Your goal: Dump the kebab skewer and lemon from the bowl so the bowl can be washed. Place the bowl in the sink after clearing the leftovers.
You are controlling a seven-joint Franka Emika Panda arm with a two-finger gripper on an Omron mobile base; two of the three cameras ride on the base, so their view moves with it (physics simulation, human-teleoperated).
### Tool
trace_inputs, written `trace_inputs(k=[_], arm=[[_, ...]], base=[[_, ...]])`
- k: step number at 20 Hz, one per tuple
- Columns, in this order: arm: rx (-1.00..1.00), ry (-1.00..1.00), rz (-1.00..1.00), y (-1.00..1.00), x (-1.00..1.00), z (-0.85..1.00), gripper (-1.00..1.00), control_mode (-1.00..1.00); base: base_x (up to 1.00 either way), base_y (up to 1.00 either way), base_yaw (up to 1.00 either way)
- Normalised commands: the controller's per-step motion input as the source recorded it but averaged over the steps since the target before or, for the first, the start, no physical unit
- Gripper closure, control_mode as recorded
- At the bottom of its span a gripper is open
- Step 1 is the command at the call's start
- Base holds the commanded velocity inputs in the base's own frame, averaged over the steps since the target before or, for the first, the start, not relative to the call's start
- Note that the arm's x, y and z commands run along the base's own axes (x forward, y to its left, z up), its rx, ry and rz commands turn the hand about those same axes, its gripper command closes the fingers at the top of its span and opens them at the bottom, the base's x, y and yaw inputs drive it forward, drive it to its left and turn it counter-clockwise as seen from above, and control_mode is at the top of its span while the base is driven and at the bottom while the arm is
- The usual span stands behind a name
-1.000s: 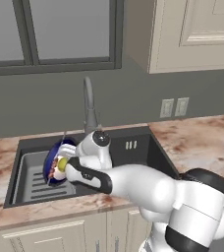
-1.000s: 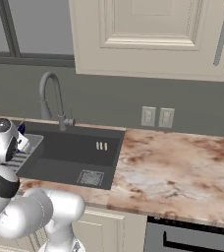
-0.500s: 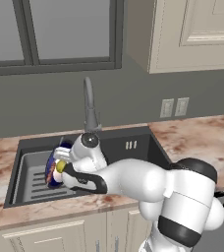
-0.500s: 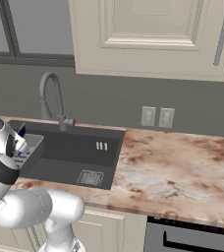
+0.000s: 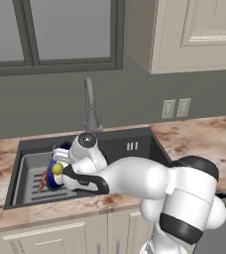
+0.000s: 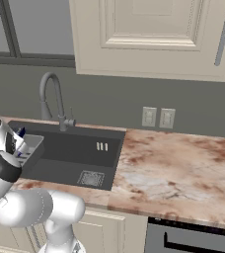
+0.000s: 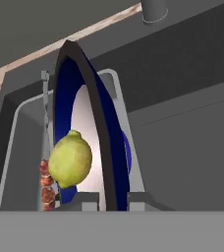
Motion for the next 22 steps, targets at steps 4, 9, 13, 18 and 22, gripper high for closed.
trace_inputs(k=[4,9,13,18,22], arm=[[0.0,0.0,0.0,-0.05,0.01,0.0,1.0,-1.0],[-0.07,0.0,0.0,-0.02,0.0,0.0,1.0,-1.0],[-0.06,0.0,0.0,-0.02,0.0,0.0,1.0,-1.0],[-0.01,-0.02,0.0,0.0,0.0,0.01,1.0,-1.0],[0.0,-0.06,-0.01,-0.04,-0.02,0.09,1.0,-1.0]], base=[[0.0,0.0,0.0],[0.0,0.0,0.0],[0.0,0.0,0.0],[0.0,0.0,0.0],[0.0,0.0,0.0]])
